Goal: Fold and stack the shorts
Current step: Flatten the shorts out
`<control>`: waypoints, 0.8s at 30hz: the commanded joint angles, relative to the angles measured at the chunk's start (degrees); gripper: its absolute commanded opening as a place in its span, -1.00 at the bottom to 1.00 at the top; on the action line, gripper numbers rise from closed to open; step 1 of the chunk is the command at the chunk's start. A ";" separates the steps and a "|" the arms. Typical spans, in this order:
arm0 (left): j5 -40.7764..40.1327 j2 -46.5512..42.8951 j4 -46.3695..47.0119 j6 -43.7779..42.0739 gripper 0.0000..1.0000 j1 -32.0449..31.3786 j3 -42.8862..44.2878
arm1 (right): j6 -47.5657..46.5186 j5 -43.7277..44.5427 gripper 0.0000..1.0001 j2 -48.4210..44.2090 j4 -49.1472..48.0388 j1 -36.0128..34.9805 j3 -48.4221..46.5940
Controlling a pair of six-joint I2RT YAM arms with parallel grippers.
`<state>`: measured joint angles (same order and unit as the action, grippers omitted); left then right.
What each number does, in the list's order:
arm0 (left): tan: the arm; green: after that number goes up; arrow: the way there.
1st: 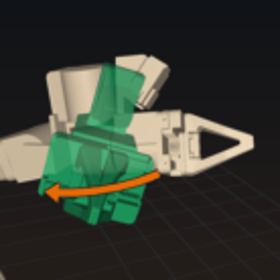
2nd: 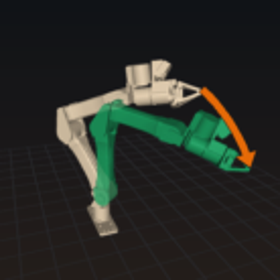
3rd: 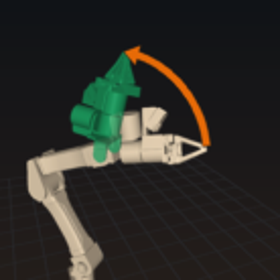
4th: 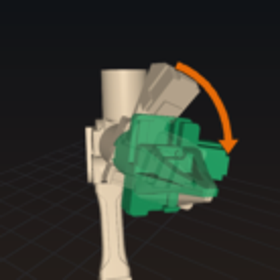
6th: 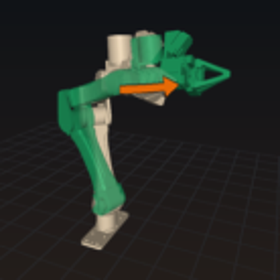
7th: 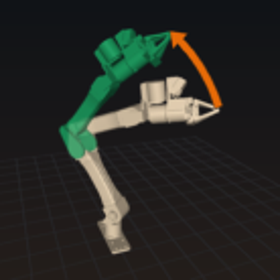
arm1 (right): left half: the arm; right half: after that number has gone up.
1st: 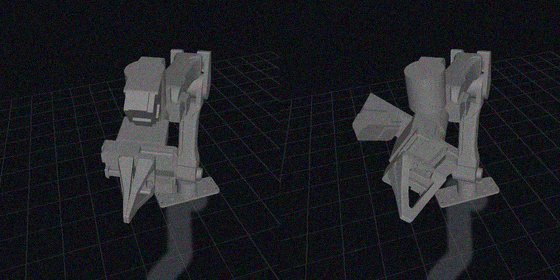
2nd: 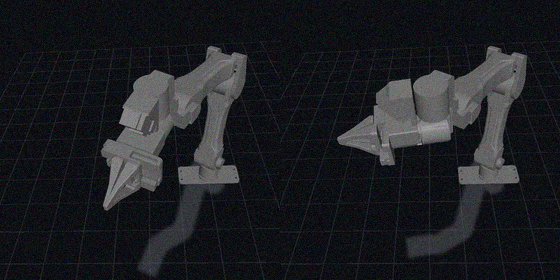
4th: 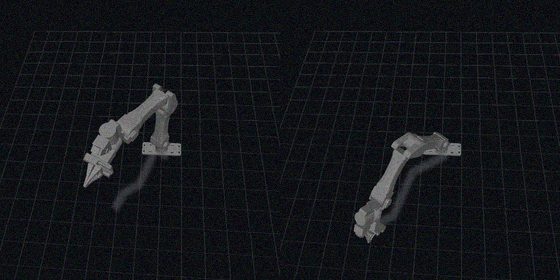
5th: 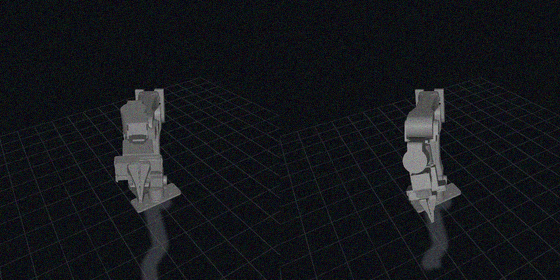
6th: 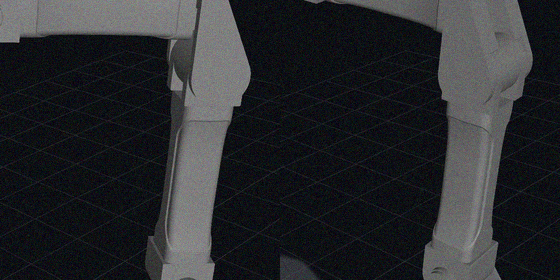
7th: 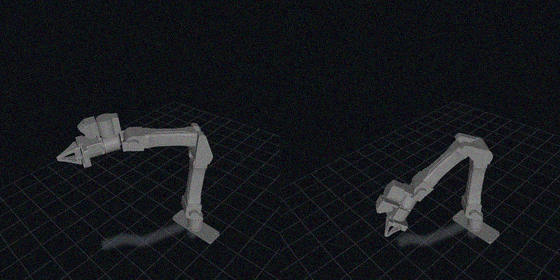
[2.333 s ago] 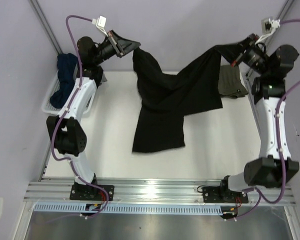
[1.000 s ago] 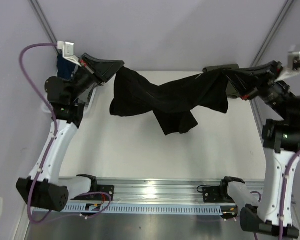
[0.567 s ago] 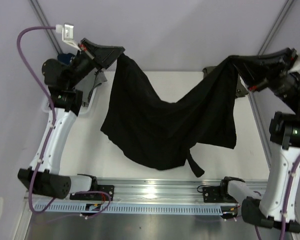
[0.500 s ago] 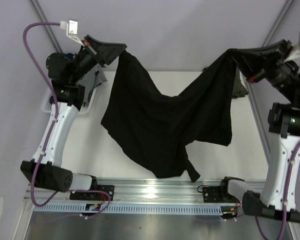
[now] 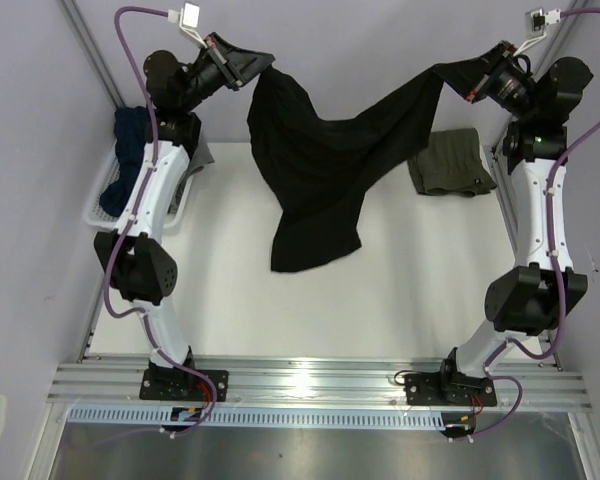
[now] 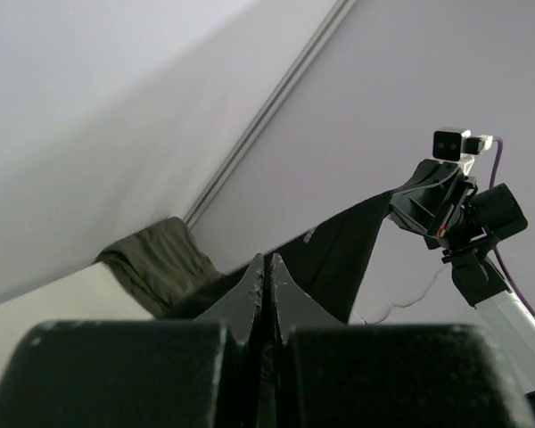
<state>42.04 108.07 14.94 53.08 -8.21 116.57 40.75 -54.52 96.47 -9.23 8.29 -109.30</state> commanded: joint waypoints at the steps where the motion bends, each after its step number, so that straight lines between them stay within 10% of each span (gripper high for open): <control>1: -0.47 -0.05 0.71 1.77 -1.00 0.56 6.55 | 1.35 -0.23 -1.00 -0.58 -4.39 -0.65 -6.79; 24: -1.35 -27.02 -4.04 -0.35 -0.99 1.09 -5.21 | 4.16 -3.22 -1.00 -20.69 4.05 2.08 -12.34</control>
<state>41.54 85.30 8.88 52.90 -7.35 112.84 43.99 -56.84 78.35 -5.96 9.98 -121.12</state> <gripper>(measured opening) 0.003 0.003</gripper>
